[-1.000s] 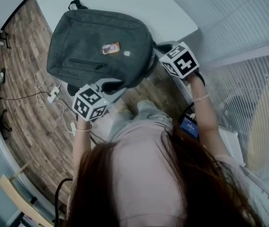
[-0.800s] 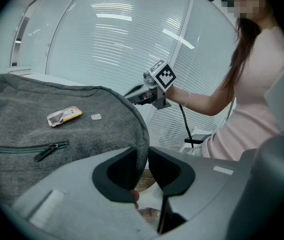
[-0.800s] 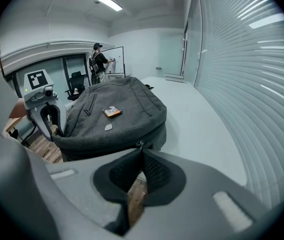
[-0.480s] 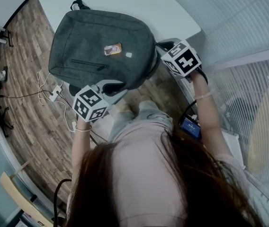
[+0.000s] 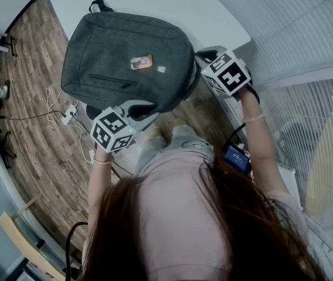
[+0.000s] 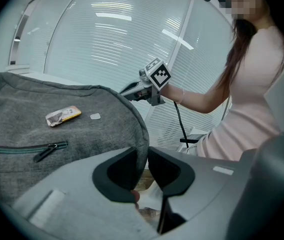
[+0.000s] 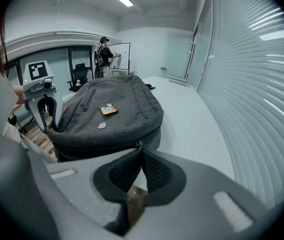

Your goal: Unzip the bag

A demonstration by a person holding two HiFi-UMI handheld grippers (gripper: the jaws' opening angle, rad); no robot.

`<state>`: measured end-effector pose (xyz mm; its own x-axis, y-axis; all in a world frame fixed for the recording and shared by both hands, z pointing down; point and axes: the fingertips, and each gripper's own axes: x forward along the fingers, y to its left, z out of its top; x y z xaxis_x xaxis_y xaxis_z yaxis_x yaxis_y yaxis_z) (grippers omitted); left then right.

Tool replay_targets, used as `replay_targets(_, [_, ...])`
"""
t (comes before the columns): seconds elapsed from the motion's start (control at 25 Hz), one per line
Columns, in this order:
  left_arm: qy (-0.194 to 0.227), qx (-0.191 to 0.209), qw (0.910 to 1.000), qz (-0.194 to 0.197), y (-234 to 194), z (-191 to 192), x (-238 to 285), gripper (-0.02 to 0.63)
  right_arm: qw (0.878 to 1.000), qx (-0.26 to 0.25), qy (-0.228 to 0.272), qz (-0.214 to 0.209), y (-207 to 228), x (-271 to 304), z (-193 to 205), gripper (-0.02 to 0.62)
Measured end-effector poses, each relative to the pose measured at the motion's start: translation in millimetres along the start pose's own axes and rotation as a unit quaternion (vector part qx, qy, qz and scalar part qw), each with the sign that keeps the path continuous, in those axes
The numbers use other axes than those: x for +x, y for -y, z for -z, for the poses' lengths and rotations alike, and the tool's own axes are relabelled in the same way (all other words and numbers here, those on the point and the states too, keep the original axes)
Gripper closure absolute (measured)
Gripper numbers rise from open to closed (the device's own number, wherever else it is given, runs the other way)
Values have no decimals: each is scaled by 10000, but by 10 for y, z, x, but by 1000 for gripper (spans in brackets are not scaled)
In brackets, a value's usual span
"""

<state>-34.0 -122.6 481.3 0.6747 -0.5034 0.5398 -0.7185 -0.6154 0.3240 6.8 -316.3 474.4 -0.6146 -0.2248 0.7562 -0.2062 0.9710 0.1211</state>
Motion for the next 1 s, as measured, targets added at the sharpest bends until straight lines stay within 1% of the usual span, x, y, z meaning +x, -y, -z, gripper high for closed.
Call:
replay_targets(0.12, [5, -1, 10000, 27, 1, 1, 1, 518, 10000, -31, 7, -12, 10, -26, -31, 583])
replay_targets(0.36, [-16, -6, 10000, 59, 12, -9, -9, 518, 9996, -261, -62, -44, 38, -52, -87, 583])
replay_targets(0.6, [-27, -16, 9999, 97, 3, -5, -6, 522, 9988, -461, -132, 39, 112, 57, -87, 583])
replay_targets(1.0, [-39, -25, 9999, 119, -7, -2, 5, 522, 9984, -557, -105, 45, 229, 204, -130, 584])
